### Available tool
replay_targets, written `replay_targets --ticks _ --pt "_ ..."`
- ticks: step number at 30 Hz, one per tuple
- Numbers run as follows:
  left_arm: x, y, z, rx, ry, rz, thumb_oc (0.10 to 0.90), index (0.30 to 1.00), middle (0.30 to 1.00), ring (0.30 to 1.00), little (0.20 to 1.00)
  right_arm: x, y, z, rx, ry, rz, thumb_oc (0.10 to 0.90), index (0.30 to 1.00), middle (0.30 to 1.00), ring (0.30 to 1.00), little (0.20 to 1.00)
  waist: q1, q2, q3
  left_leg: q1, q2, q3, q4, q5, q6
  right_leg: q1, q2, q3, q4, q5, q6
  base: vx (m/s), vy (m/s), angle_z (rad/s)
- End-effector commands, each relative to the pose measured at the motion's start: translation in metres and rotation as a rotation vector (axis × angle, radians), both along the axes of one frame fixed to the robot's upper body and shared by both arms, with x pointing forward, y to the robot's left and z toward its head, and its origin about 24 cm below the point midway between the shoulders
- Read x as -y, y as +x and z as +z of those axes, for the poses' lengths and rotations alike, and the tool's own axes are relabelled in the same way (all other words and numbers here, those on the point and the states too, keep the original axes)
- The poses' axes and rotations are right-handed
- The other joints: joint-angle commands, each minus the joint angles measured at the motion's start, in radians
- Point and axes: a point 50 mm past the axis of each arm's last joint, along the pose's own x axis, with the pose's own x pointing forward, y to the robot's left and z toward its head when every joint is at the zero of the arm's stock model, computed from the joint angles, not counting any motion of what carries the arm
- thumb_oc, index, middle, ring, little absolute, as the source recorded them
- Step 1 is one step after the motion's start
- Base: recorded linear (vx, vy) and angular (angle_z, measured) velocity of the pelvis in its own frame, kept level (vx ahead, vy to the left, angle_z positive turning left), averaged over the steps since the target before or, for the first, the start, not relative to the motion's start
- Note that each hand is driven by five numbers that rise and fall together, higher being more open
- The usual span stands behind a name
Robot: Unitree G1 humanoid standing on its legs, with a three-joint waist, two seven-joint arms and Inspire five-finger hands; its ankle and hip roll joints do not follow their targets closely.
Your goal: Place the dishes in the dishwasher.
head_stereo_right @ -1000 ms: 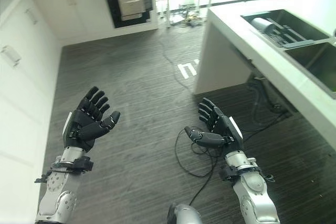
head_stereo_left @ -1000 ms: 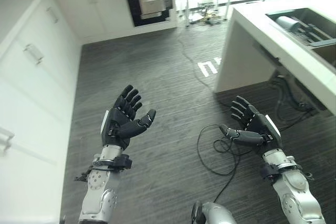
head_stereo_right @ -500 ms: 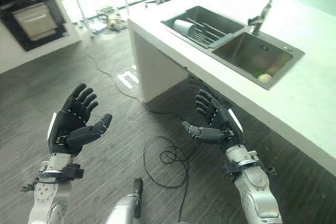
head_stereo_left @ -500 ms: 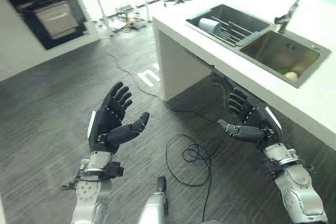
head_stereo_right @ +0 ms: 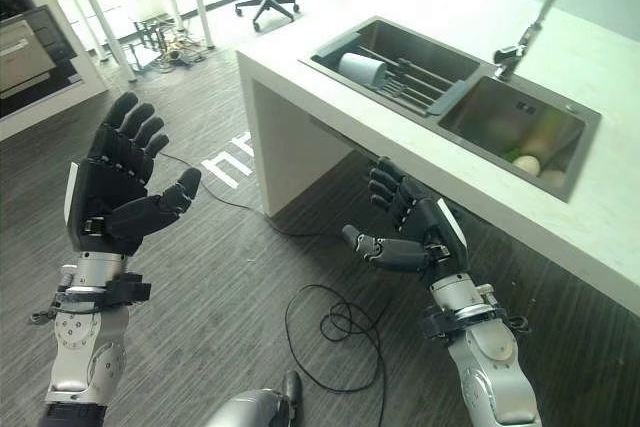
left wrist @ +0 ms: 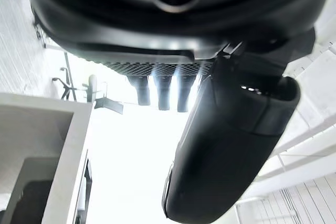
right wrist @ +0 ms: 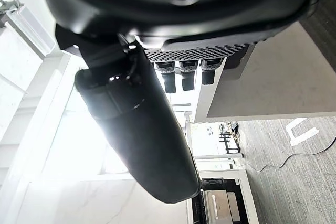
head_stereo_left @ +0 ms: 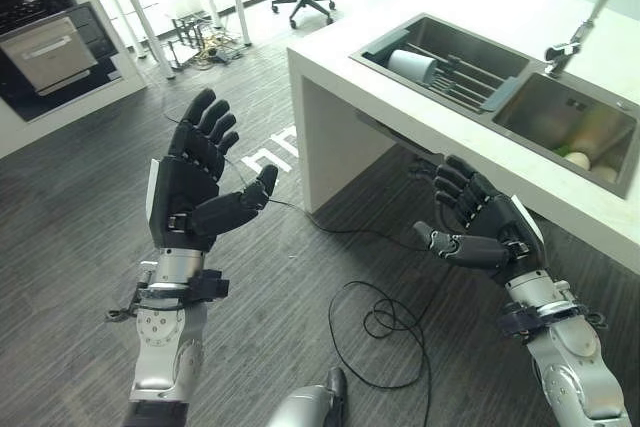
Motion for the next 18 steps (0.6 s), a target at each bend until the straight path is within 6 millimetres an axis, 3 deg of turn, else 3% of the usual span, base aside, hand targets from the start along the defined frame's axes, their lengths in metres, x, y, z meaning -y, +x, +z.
replay_targets --ticks 1,3,5,6,9,12,15,18 --pt "-0.001 -0.016 0.036 0.208 0.067 0.035 0.800 0.900 0.900 0.900 0.900 -0.006 0.001 0.042 0.279 0.053 -0.010 0.800 0.900 0.900 0.900 0.900 -0.015 0.022 -0.112 0.063 0.081 -0.131 0.010 -0.107 -0.121 -0.084 0.054 -0.043 0.102 0.365 0.057 0.12 0.248 0.27" --pt "0.000 -0.018 0.039 0.240 0.071 0.080 0.800 0.900 0.900 0.900 0.900 -0.014 0.002 0.040 0.276 0.057 0.027 0.800 0.900 0.900 0.900 0.900 -0.029 0.040 -0.090 0.098 0.096 -0.115 0.010 -0.115 -0.123 -0.197 0.052 -0.077 0.206 0.363 0.044 0.10 0.212 -0.02" --pt "0.003 -0.019 0.045 0.265 0.095 0.092 0.800 0.900 0.900 0.900 0.900 -0.016 0.003 0.040 0.268 0.051 0.035 0.800 0.900 0.900 0.900 0.900 -0.037 0.036 -0.077 0.115 0.099 -0.098 0.010 -0.119 -0.129 -0.249 0.059 -0.112 0.138 0.321 0.028 0.12 0.039 -0.37" --pt "0.004 -0.019 0.049 0.277 0.114 0.083 0.800 0.900 0.900 0.900 0.900 -0.012 0.002 0.040 0.264 0.051 0.029 0.800 0.900 0.900 0.900 0.900 -0.047 0.031 -0.071 0.129 0.101 -0.090 0.010 -0.129 -0.133 -0.248 0.068 -0.133 0.032 0.304 0.024 0.16 -0.059 -0.17" --pt "0.000 -0.022 0.050 0.274 0.129 0.073 0.800 0.900 0.900 0.900 0.900 0.000 -0.003 0.041 0.265 0.061 0.032 0.800 0.900 0.900 0.900 0.900 -0.067 0.003 -0.052 0.183 0.090 -0.051 0.010 -0.178 -0.138 -0.354 -0.003 -0.165 -0.007 0.265 0.038 0.15 -0.124 -0.12" --pt "-0.005 -0.030 0.047 0.267 0.083 0.085 0.800 0.900 0.900 0.900 0.900 -0.005 -0.005 0.043 0.274 0.066 0.064 0.800 0.900 0.900 0.900 0.900 -0.072 -0.007 -0.046 0.247 0.087 -0.011 0.010 -0.232 -0.140 -0.483 -0.078 -0.212 -0.007 0.322 0.069 0.29 -0.272 -0.48" --pt "-0.004 -0.032 0.048 0.285 0.041 0.081 0.800 0.900 0.900 0.900 0.900 -0.008 -0.005 0.044 0.286 0.065 0.056 0.800 0.900 0.900 0.900 0.900 -0.077 -0.014 -0.061 0.272 0.072 -0.017 0.010 -0.266 -0.126 -0.477 -0.054 -0.184 -0.007 0.310 0.076 0.32 -0.286 -0.46" --pt "0.001 -0.032 0.054 0.336 0.014 0.078 0.800 0.900 0.900 0.900 0.900 -0.009 -0.004 0.054 0.319 0.054 0.058 0.800 0.900 0.900 0.900 0.900 -0.092 -0.012 -0.093 0.325 0.091 0.009 0.010 -0.297 -0.133 -0.448 -0.026 -0.189 -0.007 0.289 0.051 0.43 -0.355 -0.26"
